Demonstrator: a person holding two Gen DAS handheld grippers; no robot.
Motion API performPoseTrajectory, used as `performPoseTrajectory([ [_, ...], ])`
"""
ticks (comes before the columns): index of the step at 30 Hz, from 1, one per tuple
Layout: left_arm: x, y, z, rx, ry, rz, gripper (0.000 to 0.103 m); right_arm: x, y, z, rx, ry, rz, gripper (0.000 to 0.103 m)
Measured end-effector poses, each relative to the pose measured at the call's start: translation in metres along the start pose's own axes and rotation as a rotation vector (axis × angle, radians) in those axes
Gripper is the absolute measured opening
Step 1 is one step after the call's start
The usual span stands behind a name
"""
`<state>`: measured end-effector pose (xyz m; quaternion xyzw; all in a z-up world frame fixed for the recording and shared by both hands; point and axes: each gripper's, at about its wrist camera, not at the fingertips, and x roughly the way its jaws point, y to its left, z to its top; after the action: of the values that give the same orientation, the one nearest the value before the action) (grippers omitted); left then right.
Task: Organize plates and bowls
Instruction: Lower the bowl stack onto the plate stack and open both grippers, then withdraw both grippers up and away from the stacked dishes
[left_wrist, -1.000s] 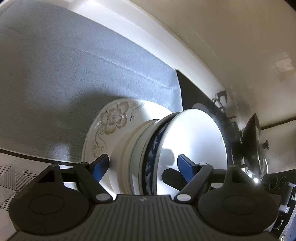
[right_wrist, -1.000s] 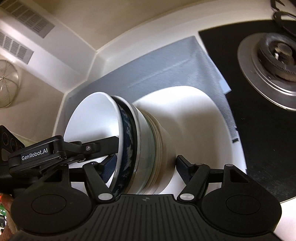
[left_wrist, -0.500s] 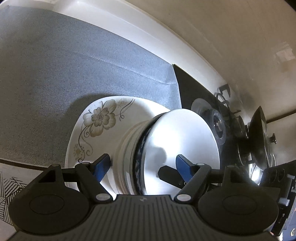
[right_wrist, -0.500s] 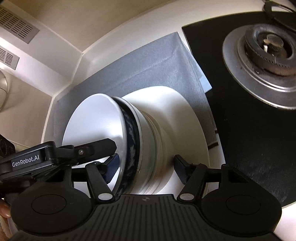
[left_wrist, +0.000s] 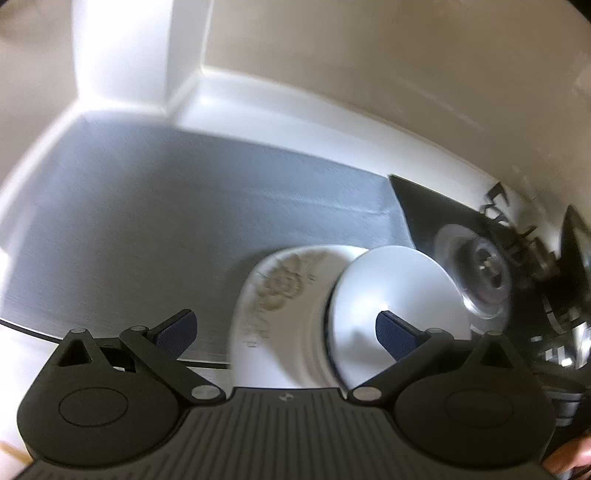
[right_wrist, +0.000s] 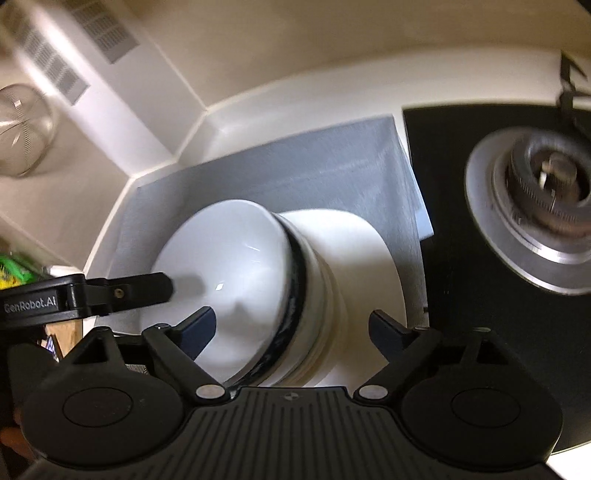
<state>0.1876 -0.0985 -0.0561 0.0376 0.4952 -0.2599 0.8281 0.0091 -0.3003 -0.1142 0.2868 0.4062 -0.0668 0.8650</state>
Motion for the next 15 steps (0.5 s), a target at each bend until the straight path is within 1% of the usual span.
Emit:
performPoseTrajectory([
  [3, -0.025, -0.008, -0.004, 0.084, -0.039, 0.089, 0.103, -0.017, 0.010, -0.009, -0.032, -0.075, -0.033, 0.095],
  [5, -0.039, -0.014, -0.010, 0.150, -0.063, 0.127, 0.103, -0.033, 0.019, -0.020, -0.039, -0.145, -0.070, 0.097],
  [8, -0.056, -0.019, -0.022, 0.238, -0.101, 0.154, 0.103, -0.054, 0.031, -0.036, -0.027, -0.242, -0.120, 0.100],
  [9, -0.060, -0.020, -0.026, 0.252, -0.104, 0.161, 0.103, -0.060, 0.036, -0.042, -0.018, -0.266, -0.139, 0.101],
  [11, -0.072, -0.018, -0.037, 0.261, -0.112, 0.157, 0.103, -0.074, 0.045, -0.055, -0.001, -0.304, -0.166, 0.103],
  [15, -0.096, -0.009, -0.065, 0.248, -0.127, 0.103, 0.103, -0.098, 0.063, -0.086, 0.013, -0.335, -0.228, 0.103],
])
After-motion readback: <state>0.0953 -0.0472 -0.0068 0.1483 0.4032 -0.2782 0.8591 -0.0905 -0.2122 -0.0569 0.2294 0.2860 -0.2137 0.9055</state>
